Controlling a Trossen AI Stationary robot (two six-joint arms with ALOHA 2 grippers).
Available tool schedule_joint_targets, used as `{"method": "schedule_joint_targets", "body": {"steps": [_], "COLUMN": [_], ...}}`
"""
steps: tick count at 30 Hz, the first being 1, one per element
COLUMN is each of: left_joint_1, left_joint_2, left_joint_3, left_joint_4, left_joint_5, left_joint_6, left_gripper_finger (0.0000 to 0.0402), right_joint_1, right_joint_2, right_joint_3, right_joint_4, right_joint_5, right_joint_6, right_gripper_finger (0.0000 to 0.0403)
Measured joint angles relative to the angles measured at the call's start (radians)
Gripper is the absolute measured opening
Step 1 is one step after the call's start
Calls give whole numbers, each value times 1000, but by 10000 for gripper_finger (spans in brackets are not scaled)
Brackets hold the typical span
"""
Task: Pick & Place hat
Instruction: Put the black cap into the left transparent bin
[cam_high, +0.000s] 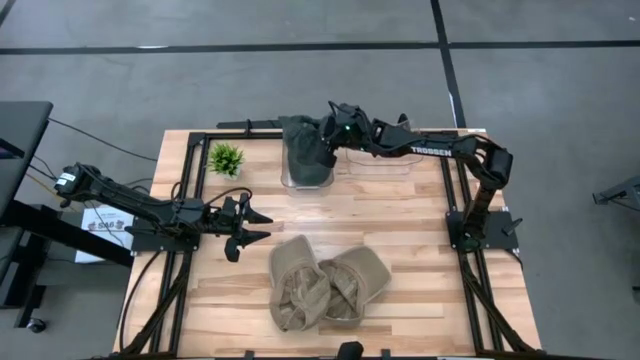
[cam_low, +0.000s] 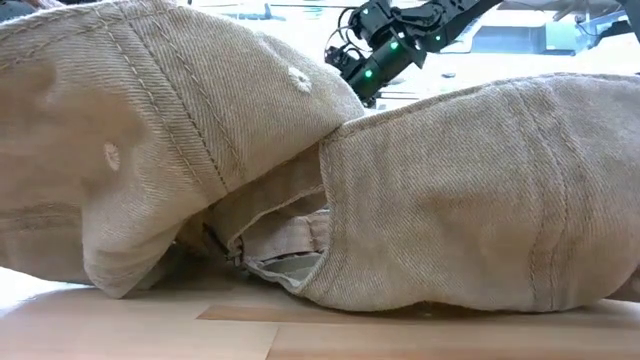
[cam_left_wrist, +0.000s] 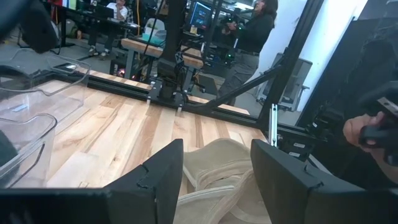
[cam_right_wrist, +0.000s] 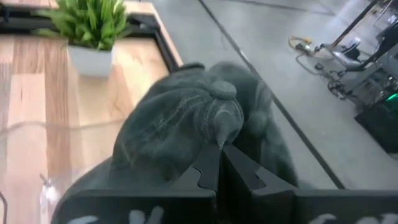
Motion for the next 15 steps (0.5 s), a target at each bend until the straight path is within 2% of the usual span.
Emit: {"method": "schedule_joint_targets", "body": {"steps": [15], "left_joint_1": [0], "left_joint_2": [0], "left_joint_3": [0], "left_joint_4": [0], "left_joint_5": [0], "left_joint_6": [0], "left_gripper_finger": [186], "right_joint_1": [0], "right_joint_2": [1], "right_joint_3": [-6], "right_joint_4": [-112], "right_joint_5": [2], "right_joint_6": [19], "right_gripper_finger": [0]}}
